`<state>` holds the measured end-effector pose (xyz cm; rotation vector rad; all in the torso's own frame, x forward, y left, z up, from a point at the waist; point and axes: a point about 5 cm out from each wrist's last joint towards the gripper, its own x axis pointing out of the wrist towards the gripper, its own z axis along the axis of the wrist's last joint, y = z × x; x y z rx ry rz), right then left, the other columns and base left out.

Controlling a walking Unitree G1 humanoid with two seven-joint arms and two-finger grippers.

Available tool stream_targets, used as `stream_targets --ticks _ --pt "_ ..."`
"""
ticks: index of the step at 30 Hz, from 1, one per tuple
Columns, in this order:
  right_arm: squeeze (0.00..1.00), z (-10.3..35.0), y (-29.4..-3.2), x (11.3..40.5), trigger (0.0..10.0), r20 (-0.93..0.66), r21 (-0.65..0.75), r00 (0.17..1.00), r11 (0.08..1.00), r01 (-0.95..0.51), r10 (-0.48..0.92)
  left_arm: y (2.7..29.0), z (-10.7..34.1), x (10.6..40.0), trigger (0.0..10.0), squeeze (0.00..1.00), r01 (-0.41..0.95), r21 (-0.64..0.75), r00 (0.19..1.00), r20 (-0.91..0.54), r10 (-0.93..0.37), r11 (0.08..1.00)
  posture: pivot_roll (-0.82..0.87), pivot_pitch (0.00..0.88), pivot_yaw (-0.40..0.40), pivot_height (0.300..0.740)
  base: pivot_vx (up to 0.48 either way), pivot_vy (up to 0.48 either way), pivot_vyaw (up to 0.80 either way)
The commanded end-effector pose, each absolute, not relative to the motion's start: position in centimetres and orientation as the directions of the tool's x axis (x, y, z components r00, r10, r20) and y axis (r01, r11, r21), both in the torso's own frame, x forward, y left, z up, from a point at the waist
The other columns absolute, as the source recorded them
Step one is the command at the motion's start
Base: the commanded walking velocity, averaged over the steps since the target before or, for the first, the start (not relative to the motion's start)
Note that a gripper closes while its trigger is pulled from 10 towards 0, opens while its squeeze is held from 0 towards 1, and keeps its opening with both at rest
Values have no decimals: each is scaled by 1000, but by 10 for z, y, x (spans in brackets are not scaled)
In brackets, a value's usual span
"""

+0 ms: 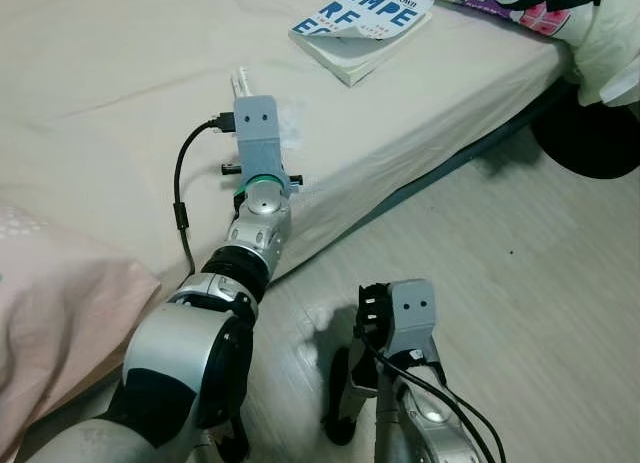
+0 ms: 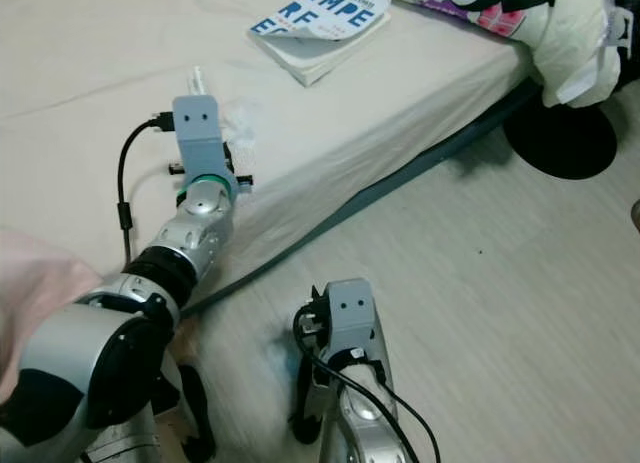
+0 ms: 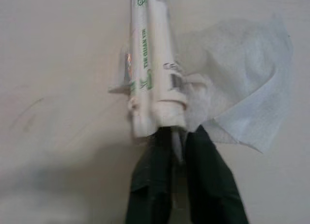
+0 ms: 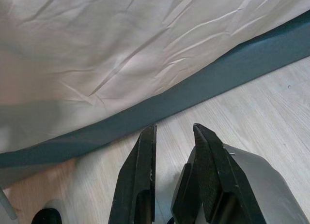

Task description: Clean up the room

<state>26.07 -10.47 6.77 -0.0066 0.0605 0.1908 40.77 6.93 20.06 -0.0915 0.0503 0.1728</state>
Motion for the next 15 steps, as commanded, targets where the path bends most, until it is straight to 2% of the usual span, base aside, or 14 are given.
stream_targets --ticks 1,9,15 --pt "0 57 -104 255 10000 -114 -9 974 980 -197 194 68 186 404 0 0 -178 -87 979 -115 168 980 -90 429 66 520 0 0 0" --pt "0 57 -105 260 10000 -113 -18 973 979 -204 200 71 193 407 0 0 -169 -112 984 -83 160 979 -87 403 61 520 0 0 0" --pt "0 59 -105 266 10000 -103 -22 974 978 -205 202 82 210 410 0 0 -125 -108 991 28 128 986 -77 374 65 520 0 0 0"
